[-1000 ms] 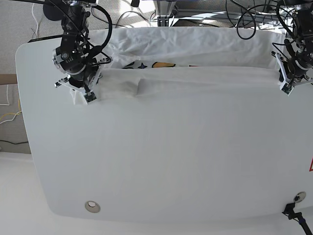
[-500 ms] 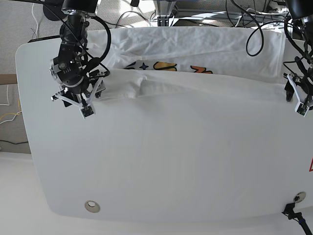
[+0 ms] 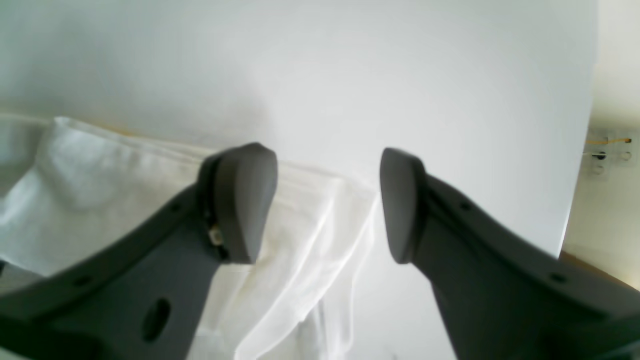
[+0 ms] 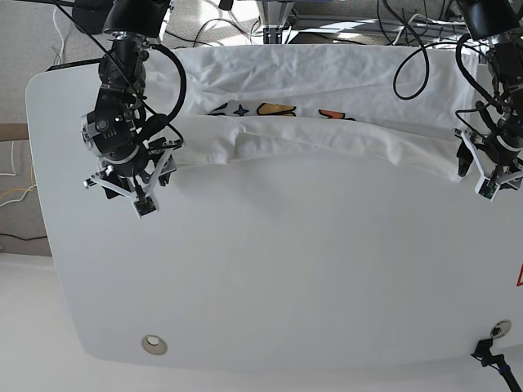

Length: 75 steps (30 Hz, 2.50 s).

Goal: Fold the T-shirt properly

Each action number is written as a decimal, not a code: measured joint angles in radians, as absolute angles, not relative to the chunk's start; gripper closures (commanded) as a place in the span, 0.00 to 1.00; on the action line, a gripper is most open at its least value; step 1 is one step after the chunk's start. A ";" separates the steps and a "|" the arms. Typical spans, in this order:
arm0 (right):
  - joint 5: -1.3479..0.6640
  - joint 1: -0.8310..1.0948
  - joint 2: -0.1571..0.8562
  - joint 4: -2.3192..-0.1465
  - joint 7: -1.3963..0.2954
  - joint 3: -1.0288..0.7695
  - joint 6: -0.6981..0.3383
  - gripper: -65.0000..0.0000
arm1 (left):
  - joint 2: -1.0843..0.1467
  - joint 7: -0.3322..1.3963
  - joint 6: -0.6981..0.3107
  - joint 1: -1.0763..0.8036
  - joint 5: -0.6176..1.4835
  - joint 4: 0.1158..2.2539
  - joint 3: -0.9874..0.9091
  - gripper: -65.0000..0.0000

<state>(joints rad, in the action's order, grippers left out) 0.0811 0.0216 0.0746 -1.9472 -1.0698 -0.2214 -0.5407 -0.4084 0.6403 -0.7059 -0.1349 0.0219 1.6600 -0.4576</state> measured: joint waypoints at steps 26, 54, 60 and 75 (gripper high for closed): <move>0.075 0.023 0.075 -1.943 -1.075 -0.221 -0.540 0.46 | -0.390 0.711 -0.697 0.070 0.191 1.166 -0.460 0.42; 0.075 0.023 0.075 -1.943 -1.075 -0.223 -0.540 0.46 | -0.390 0.711 -0.697 0.012 0.194 1.398 -0.462 1.00; 0.074 0.026 0.075 -1.943 -1.074 -0.223 -0.541 0.46 | -0.390 0.712 -0.700 -0.105 0.194 1.608 -0.462 1.00; 0.072 0.026 0.046 -1.943 -1.074 -0.221 -0.543 0.46 | -0.394 0.713 -0.701 -0.110 0.183 1.560 -0.455 0.69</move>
<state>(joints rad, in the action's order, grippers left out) 0.0715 0.0257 0.0463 -1.9427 -1.0744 -0.2211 -0.5426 -0.3943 0.7132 -0.7013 -0.1101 0.1833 1.5604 -0.4553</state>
